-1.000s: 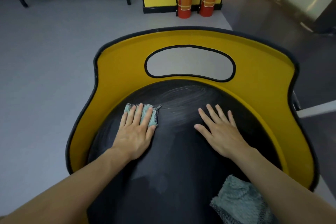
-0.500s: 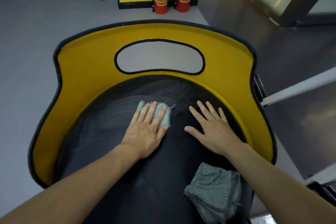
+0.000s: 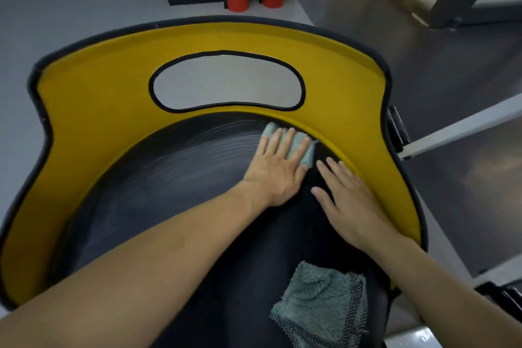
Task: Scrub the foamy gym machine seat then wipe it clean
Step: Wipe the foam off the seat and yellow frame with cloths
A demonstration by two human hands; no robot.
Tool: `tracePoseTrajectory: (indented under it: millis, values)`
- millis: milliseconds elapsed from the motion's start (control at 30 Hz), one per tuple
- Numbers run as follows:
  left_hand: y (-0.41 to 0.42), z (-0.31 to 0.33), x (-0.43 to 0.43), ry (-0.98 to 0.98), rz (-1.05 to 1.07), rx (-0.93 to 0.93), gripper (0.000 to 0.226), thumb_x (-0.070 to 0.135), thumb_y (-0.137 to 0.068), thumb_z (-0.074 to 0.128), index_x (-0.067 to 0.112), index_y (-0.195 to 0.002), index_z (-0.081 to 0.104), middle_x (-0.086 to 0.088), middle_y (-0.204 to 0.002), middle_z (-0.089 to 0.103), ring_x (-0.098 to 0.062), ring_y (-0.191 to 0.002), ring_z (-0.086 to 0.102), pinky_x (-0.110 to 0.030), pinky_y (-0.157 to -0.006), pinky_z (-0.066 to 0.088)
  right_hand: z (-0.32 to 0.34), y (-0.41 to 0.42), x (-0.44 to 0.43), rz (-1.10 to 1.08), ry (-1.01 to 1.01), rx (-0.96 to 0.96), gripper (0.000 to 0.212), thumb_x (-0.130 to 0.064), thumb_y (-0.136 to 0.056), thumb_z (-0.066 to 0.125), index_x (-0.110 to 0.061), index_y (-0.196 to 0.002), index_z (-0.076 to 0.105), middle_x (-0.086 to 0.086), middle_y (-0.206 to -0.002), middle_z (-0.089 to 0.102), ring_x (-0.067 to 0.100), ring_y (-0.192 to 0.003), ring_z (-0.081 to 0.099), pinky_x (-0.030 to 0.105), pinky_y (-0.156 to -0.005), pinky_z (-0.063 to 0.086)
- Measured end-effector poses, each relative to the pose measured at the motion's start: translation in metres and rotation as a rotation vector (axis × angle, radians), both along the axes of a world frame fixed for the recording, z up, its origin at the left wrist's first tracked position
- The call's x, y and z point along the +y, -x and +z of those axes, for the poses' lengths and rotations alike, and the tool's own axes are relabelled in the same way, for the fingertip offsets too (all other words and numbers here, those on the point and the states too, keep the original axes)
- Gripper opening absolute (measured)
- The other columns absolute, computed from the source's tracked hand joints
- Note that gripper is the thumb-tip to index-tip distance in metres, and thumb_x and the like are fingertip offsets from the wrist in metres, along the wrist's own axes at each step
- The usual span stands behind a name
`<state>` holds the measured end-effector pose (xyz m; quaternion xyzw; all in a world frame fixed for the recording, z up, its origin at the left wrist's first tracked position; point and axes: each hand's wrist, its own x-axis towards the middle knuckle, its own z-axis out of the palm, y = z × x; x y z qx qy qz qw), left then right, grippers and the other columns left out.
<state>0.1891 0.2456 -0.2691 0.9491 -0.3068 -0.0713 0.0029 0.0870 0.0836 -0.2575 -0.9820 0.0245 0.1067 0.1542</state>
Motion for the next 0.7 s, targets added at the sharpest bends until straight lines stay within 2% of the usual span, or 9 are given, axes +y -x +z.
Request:
tracePoseTrajectory:
  millis: [67, 167, 267, 367, 500, 600, 700]
  values:
    - [0.000, 0.001, -0.009, 0.005, -0.065, 0.015, 0.061, 0.049, -0.107, 0.010, 0.027, -0.161, -0.009, -0.008, -0.169, -0.012, -0.028, -0.155, -0.014, -0.048, -0.124, -0.008, -0.002, -0.002, -0.005, -0.066, -0.077, -0.030, 0.065, -0.052, -0.105, 0.022, -0.025, -0.163, 0.009, -0.004, -0.171, 0.006, 0.014, -0.156, 0.000, 0.037, -0.127, 0.008]
    - [-0.015, 0.003, 0.008, -0.024, -0.058, 0.016, 0.060, 0.049, -0.107, 0.010, 0.029, -0.161, -0.007, -0.005, -0.169, -0.010, -0.025, -0.155, -0.011, -0.045, -0.125, -0.007, -0.001, -0.005, -0.005, -0.093, -0.102, -0.001, 0.064, -0.051, -0.106, 0.023, -0.025, -0.163, 0.010, -0.004, -0.170, 0.006, 0.015, -0.156, 0.001, 0.038, -0.127, 0.009]
    - [-0.043, 0.009, 0.059, -0.032, 0.181, 0.020, 0.060, 0.048, -0.107, 0.010, 0.027, -0.162, -0.005, -0.007, -0.170, -0.008, -0.026, -0.156, -0.008, -0.044, -0.125, -0.005, 0.001, -0.006, 0.004, -0.085, -0.070, 0.033, 0.067, -0.056, -0.104, 0.020, -0.027, -0.163, 0.010, -0.004, -0.171, 0.004, 0.018, -0.157, -0.001, 0.045, -0.126, 0.010]
    - [-0.057, 0.004, 0.149, -0.099, 0.376, 0.025, 0.062, 0.047, -0.106, 0.007, 0.022, -0.161, -0.006, -0.011, -0.169, -0.007, -0.027, -0.156, -0.007, -0.044, -0.125, -0.006, 0.006, -0.007, 0.013, -0.074, -0.023, 0.047, 0.072, -0.062, -0.099, 0.012, -0.029, -0.163, 0.008, -0.004, -0.171, 0.003, 0.020, -0.157, -0.003, 0.049, -0.126, 0.009]
    - [-0.020, -0.004, 0.254, -0.137, 0.492, 0.038, 0.065, 0.049, -0.103, 0.001, 0.019, -0.160, -0.013, -0.012, -0.169, -0.007, -0.024, -0.156, -0.008, -0.042, -0.126, -0.007, 0.012, -0.007, 0.032, 0.020, 0.070, 0.025, 0.078, -0.069, -0.094, 0.002, -0.032, -0.162, 0.000, -0.006, -0.170, -0.004, 0.019, -0.157, -0.008, 0.051, -0.126, 0.004]
    - [0.031, -0.006, 0.283, -0.101, 0.534, 0.061, 0.069, 0.052, -0.101, -0.001, 0.019, -0.160, -0.012, -0.014, -0.169, -0.005, -0.027, -0.156, -0.007, -0.043, -0.126, -0.007, 0.019, -0.005, 0.056, 0.091, 0.087, 0.025, 0.077, -0.070, -0.093, 0.001, -0.035, -0.162, -0.004, -0.007, -0.170, -0.008, 0.018, -0.156, -0.011, 0.050, -0.127, 0.002]
    - [0.085, -0.002, 0.287, -0.098, 0.573, 0.064, 0.082, 0.064, -0.088, -0.020, 0.024, -0.159, -0.016, -0.014, -0.168, -0.010, -0.029, -0.155, -0.012, -0.047, -0.125, -0.008, 0.027, 0.001, 0.078, 0.168, 0.067, 0.043, 0.071, -0.067, -0.099, 0.009, -0.035, -0.162, -0.002, -0.007, -0.170, -0.009, 0.018, -0.156, -0.010, 0.049, -0.127, 0.004]
